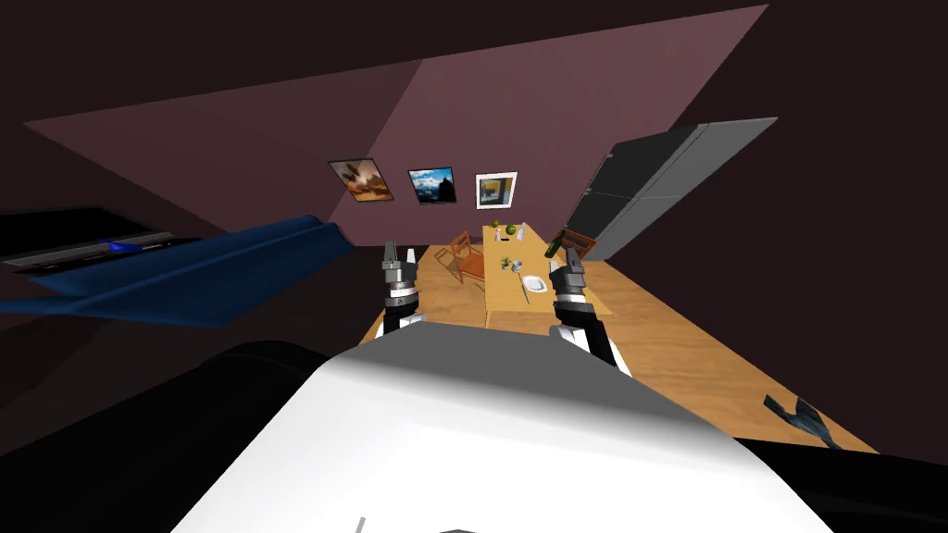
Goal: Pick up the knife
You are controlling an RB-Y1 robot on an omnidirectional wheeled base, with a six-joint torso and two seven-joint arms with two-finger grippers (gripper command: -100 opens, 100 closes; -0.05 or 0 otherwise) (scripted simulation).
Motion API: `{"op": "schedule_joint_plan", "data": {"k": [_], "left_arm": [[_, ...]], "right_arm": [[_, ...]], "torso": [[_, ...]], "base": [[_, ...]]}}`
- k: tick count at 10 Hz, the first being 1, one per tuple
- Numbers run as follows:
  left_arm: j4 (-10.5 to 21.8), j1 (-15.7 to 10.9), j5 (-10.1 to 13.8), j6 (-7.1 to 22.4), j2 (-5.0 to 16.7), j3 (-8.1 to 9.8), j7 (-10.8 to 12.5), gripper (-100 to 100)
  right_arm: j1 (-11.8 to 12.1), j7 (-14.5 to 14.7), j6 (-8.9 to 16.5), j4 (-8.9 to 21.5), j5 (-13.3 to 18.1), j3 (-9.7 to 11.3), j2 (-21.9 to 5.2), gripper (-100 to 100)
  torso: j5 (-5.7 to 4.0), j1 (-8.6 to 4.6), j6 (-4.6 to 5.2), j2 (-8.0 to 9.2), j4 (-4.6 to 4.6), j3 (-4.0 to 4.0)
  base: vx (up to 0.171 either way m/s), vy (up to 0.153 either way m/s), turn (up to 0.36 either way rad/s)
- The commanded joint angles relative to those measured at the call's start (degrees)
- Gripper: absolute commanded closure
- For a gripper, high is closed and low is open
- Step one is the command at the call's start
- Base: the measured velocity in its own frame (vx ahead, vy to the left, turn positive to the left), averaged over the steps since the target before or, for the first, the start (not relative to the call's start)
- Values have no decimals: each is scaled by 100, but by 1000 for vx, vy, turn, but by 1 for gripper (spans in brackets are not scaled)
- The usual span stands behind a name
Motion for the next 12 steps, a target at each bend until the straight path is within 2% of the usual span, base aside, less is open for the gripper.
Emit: {"op": "schedule_joint_plan", "data": {"k": [1, 3, 4, 6, 7, 10, 12], "left_arm": [[0, 0, 0, 0, 0, 0, 0, 0], [0, 0, 0, 0, 1, 1, 0, 0], [0, 0, 0, 0, 1, 1, 0, 0], [0, 1, 0, 0, 0, 0, 0, 0], [0, 0, 0, 0, 0, 0, 0, 0], [0, 0, 0, 0, 0, 0, 0, 0], [0, 3, 0, 0, 1, 2, 0, 0]], "right_arm": [[-81, 183, 268, 244, -18, 49, -204, -100], [-191, 367, 579, 549, -103, 60, -500, -100], [-191, 367, 637, 549, -103, 60, -500, -100], [-320, 559, 996, 899, -211, 92, -787, -100], [-320, 559, 1040, 899, -211, 92, -787, -100], [-546, 848, 1604, 1423, -420, 191, -1208, -100], [-546, 848, 1689, 1502, -420, 191, -1208, -100]], "torso": [[0, 0, 0, 0, 0, 0], [-7, -27, 0, -3, -1, -2], [-7, -31, 0, 3, 0, 1], [1, 11, 2, -13, -3, -7], [1, 6, -2, -15, -3, -9], [-1, -8, 0, -15, -4, -9], [-4, -9, 8, -24, -4, -12]], "base": [[-80, -196, 293], [-111, -214, 354], [-91, -138, 97], [-86, -101, 309], [-69, -96, 154], [-97, -147, 370], [-48, -84, 43]]}}
